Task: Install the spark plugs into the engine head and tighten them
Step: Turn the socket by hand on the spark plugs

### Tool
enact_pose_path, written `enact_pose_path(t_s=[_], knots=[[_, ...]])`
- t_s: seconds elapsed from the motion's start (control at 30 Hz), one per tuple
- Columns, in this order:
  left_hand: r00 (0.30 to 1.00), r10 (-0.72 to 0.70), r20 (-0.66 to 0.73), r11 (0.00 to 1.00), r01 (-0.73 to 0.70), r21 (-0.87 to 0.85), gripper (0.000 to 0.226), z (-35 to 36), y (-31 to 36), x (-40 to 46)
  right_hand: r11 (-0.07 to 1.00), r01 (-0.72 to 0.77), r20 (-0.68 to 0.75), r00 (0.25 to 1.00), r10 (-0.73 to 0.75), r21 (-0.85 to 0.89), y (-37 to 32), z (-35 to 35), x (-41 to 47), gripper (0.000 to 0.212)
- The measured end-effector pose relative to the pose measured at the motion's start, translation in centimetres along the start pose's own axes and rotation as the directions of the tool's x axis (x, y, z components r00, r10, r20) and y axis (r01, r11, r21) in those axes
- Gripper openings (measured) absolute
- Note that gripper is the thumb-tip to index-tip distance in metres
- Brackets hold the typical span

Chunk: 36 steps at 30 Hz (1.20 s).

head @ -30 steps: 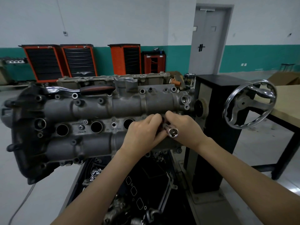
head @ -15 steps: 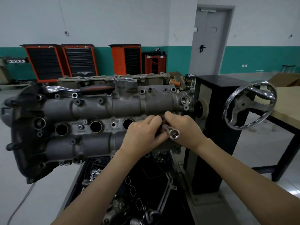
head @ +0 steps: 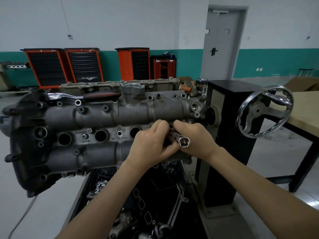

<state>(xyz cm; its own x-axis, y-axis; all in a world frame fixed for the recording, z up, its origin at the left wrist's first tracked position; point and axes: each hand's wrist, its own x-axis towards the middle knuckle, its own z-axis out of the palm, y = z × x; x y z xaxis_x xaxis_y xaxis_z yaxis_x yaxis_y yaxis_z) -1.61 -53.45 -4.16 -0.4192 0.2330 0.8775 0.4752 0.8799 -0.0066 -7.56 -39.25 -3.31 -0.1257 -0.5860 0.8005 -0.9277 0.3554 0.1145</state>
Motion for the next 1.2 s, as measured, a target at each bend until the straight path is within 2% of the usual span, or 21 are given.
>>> enact_pose_path(t_s=[0.07, 0.13, 0.27, 0.4, 0.47, 0.57, 0.67, 0.73, 0.83, 0.93, 1.07, 1.2], knots=[[0.999, 0.033, -0.002, 0.999, -0.033, 0.029, 0.029, 0.25, -0.15, -0.07, 1.000, 0.000, -0.021, 1.000, -0.001, -0.014, 0.06, -0.02, -0.08, 0.011], [0.999, 0.049, 0.005, 0.998, -0.049, 0.025, 0.020, 0.36, -0.33, -0.13, 1.000, -0.024, -0.020, 1.000, 0.024, -0.014, 0.19, 0.00, -0.17, 0.019], [0.999, 0.029, 0.034, 0.998, -0.027, -0.049, 0.017, 0.13, -0.22, -0.19, 0.998, -0.060, 0.048, 0.997, 0.059, 0.006, -0.04, -0.03, -0.12, 0.033], [0.997, 0.064, 0.034, 0.998, -0.064, -0.018, 0.019, -0.06, 0.00, -0.09, 1.000, 0.000, 0.127, 0.992, 0.001, -0.010, 0.04, -0.11, -0.16, 0.024], [0.998, 0.063, 0.020, 0.998, -0.064, 0.006, 0.023, -0.09, 0.02, -0.04, 1.000, -0.004, 0.099, 0.995, 0.002, 0.023, -0.08, -0.29, -0.04, 0.018], [0.998, 0.066, -0.016, 0.995, -0.065, 0.069, 0.031, 0.08, 0.04, 0.04, 0.998, -0.027, 0.033, 0.999, 0.025, 0.053, -0.30, -0.53, 0.12, 0.021], [0.995, 0.096, -0.013, 0.992, -0.094, 0.089, 0.031, 0.20, -0.13, 0.02, 0.999, -0.052, 0.045, 0.998, 0.051, 0.018, -0.35, -0.47, 0.07, 0.016], [0.997, 0.078, 0.003, 0.996, -0.078, 0.047, 0.031, 0.20, -0.19, -0.12, 0.997, -0.072, 0.074, 0.995, 0.070, 0.016, -0.40, -0.44, -0.01, 0.023], [0.999, 0.013, 0.029, 0.999, -0.012, -0.035, 0.046, 0.00, -0.07, -0.11, 0.999, -0.034, 0.091, 0.995, 0.035, -0.005, -0.37, -0.40, -0.01, 0.026], [0.997, 0.063, 0.036, 0.998, -0.062, -0.015, 0.030, -0.23, 0.14, -0.07, 1.000, -0.013, 0.095, 0.995, 0.012, 0.012, -0.14, -0.39, -0.01, 0.022], [0.999, 0.043, -0.006, 0.999, -0.043, 0.027, 0.036, -0.19, 0.17, 0.16, 0.999, -0.008, 0.044, 0.999, 0.006, 0.041, -0.20, -0.51, 0.10, 0.010], [0.995, 0.095, -0.020, 0.993, -0.093, 0.071, 0.029, 0.14, -0.15, 0.04, 0.999, -0.037, 0.021, 0.999, 0.037, 0.025, -0.23, -0.50, 0.08, 0.024]])
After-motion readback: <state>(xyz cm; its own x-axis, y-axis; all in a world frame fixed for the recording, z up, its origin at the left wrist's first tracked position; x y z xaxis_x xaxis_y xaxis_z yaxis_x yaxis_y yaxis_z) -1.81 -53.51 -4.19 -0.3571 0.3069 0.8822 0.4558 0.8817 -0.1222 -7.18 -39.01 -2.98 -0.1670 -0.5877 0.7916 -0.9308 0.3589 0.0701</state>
